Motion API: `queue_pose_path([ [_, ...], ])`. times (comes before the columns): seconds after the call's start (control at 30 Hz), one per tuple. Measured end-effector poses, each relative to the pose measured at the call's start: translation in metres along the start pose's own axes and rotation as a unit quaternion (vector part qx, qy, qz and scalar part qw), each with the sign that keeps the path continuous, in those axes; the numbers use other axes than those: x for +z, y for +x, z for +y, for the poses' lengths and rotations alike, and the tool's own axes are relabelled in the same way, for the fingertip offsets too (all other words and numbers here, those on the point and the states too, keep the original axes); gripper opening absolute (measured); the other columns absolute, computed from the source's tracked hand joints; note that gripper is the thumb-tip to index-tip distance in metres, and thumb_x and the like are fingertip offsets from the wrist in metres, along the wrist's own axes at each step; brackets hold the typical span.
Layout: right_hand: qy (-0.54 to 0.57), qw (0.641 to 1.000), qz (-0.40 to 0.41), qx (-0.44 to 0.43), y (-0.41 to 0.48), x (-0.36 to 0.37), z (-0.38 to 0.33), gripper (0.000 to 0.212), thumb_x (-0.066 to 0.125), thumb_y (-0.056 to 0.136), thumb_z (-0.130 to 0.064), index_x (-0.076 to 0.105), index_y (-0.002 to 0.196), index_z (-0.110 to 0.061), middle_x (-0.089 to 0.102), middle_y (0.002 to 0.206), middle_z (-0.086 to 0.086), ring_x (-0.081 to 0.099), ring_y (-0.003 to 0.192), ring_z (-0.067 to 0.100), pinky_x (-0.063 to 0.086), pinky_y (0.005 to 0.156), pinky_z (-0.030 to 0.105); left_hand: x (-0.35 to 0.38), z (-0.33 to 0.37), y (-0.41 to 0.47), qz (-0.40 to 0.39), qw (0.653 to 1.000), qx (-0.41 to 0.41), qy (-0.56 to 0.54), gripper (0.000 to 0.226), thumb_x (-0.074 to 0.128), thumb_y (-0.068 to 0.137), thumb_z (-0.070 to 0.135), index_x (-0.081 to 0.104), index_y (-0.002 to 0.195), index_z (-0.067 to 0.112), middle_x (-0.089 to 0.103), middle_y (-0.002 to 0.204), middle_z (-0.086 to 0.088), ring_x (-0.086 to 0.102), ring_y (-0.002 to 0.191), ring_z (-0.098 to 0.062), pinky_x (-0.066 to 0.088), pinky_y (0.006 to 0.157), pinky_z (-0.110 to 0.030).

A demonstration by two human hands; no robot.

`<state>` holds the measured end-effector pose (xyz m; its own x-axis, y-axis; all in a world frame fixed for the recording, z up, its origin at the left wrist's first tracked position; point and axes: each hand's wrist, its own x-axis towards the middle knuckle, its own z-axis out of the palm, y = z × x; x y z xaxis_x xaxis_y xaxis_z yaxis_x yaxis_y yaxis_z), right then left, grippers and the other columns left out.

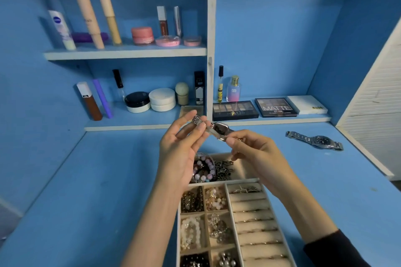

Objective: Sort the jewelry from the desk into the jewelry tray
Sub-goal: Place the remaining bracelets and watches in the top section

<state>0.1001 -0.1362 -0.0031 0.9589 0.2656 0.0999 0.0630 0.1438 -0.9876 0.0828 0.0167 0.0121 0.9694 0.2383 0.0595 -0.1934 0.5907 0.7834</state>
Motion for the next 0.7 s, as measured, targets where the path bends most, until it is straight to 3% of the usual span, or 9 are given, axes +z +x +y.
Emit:
queue_pose_path([
  [0.1, -0.071, 0.993, 0.088, -0.025, 0.001, 0.0, 0.003, 0.009, 0.072, 0.067, -0.034, 0.072, 0.068, -0.025, 0.051, 0.075, 0.0, 0.048, 0.061, 0.014, 0.04, 0.053, 0.021, 0.0, 0.0, 0.0, 0.007, 1.0, 0.008, 0.003, 0.032, 0.062, 0.074, -0.004, 0.061, 0.103, 0.009, 0.07, 0.088, -0.012, 0.07, 0.082, -0.016, 0.055, 0.07, -0.022],
  [0.17, -0.121, 0.982, 0.127, -0.062, 0.001, 0.001, 0.006, 0.006, 0.075, 0.07, -0.031, 0.072, 0.065, -0.03, 0.054, 0.084, -0.002, 0.048, 0.069, 0.016, 0.039, 0.057, 0.025, 0.0, -0.001, -0.002, 0.004, 1.0, 0.008, 0.021, 0.035, 0.066, 0.068, 0.003, 0.063, 0.102, 0.011, 0.071, 0.085, -0.01, 0.069, 0.082, -0.016, 0.055, 0.072, -0.023],
  [0.3, -0.114, 0.978, 0.142, -0.102, 0.0, 0.004, 0.009, 0.012, 0.074, 0.074, -0.023, 0.071, 0.063, -0.024, 0.057, 0.073, -0.006, 0.043, 0.063, 0.012, 0.034, 0.06, 0.02, 0.002, -0.007, -0.005, -0.016, 1.0, -0.007, 0.022, 0.03, 0.064, 0.072, 0.002, 0.064, 0.101, 0.011, 0.073, 0.084, -0.007, 0.068, 0.081, -0.012, 0.054, 0.071, -0.02],
  [0.43, -0.072, 0.983, 0.142, -0.09, -0.001, 0.006, 0.009, 0.014, 0.073, 0.07, -0.031, 0.073, 0.067, -0.017, 0.061, 0.077, 0.004, 0.053, 0.077, 0.024, 0.041, 0.072, 0.029, 0.009, -0.012, -0.01, -0.039, 0.995, -0.011, 0.097, 0.035, 0.07, 0.065, 0.014, 0.066, 0.099, 0.018, 0.073, 0.088, -0.005, 0.067, 0.084, -0.011, 0.051, 0.075, -0.019],
  [0.5, -0.04, 0.988, 0.127, -0.078, -0.003, 0.007, 0.007, 0.02, 0.07, 0.069, -0.032, 0.073, 0.07, -0.013, 0.063, 0.079, 0.007, 0.058, 0.083, 0.025, 0.044, 0.079, 0.032, 0.013, -0.016, -0.015, -0.054, 0.989, -0.003, 0.139, 0.033, 0.071, 0.07, 0.01, 0.066, 0.101, 0.02, 0.073, 0.091, -0.004, 0.068, 0.084, -0.009, 0.049, 0.075, -0.016],
  [0.6, 0.01, 0.993, 0.107, -0.045, -0.006, 0.01, 0.004, 0.017, 0.065, 0.076, -0.026, 0.072, 0.073, -0.011, 0.062, 0.078, 0.001, 0.057, 0.074, 0.007, 0.04, 0.073, 0.022, 0.018, -0.018, -0.019, -0.045, 0.983, 0.035, 0.174, 0.033, 0.069, 0.075, 0.001, 0.067, 0.102, 0.021, 0.073, 0.091, -0.004, 0.067, 0.078, -0.004, 0.048, 0.07, -0.011],
  [0.7, 0.013, 0.994, 0.107, -0.001, -0.007, 0.01, 0.006, 0.026, 0.056, 0.089, -0.025, 0.068, 0.067, -0.02, 0.06, 0.08, 0.0, 0.049, 0.072, 0.008, 0.035, 0.072, 0.025, 0.02, -0.019, -0.022, -0.039, 0.973, 0.086, 0.211, 0.037, 0.069, 0.076, -0.001, 0.067, 0.106, 0.02, 0.073, 0.089, -0.002, 0.068, 0.079, -0.006, 0.049, 0.07, -0.012],
])
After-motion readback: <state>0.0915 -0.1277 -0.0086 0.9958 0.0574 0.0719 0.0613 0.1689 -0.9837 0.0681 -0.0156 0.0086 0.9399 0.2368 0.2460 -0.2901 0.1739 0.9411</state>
